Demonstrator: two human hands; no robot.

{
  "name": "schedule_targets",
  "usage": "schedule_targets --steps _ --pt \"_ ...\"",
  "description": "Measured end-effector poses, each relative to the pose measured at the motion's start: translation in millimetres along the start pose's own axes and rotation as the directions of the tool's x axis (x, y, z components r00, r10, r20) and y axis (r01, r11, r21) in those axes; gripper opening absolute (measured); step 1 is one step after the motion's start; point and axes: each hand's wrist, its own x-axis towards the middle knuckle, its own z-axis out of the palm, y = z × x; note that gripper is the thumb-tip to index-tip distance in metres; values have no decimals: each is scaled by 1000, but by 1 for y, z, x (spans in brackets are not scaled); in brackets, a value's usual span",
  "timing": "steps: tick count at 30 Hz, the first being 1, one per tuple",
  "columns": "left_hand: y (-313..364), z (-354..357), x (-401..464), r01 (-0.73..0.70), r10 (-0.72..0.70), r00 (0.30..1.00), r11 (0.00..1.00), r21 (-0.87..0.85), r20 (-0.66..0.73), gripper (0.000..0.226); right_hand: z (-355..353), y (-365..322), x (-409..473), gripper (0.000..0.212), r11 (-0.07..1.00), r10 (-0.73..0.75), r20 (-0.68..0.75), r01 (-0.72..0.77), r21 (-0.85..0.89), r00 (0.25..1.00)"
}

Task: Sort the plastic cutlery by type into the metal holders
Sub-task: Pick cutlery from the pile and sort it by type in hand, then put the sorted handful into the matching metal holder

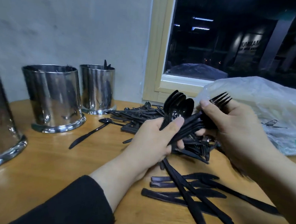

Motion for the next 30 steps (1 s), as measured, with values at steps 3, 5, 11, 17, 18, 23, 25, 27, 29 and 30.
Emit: schedule_targets --steps 3,5,11,17,18,23,25,27,29,30 --pt "16 -9 -13 -25 6 993 986 -164 -116 30 21 -18 2 33 995 -38 3 38 -93 999" --pt "25 -22 -22 -89 48 980 974 -209 -194 28 38 -28 3 32 991 -37 19 39 -130 999" --pt "42 -70 -49 -191 112 905 969 -158 -411 25 101 -64 8 33 993 -68 140 81 -85 988" --pt "78 -138 -68 -298 270 717 952 66 -642 32 146 -96 44 24 975 -208 145 194 107 967" --pt "85 -150 -73 -297 283 684 950 98 -672 37 152 -101 53 21 970 -230 138 216 107 963" --pt "99 -193 -97 -262 224 706 964 46 -672 33 201 -119 91 22 943 -313 165 327 -59 935" --pt "96 -207 -103 -221 197 740 974 44 -643 38 225 -122 108 23 933 -315 182 339 -124 932" --pt "92 -220 -109 -191 177 771 981 43 -612 45 248 -122 125 26 919 -302 199 340 -198 932" --pt "89 -232 -115 -159 162 787 986 58 -595 45 267 -119 143 25 898 -263 241 329 -292 934" --pt "89 -236 -118 -145 158 792 987 70 -590 42 275 -116 151 23 888 -234 263 316 -335 936"
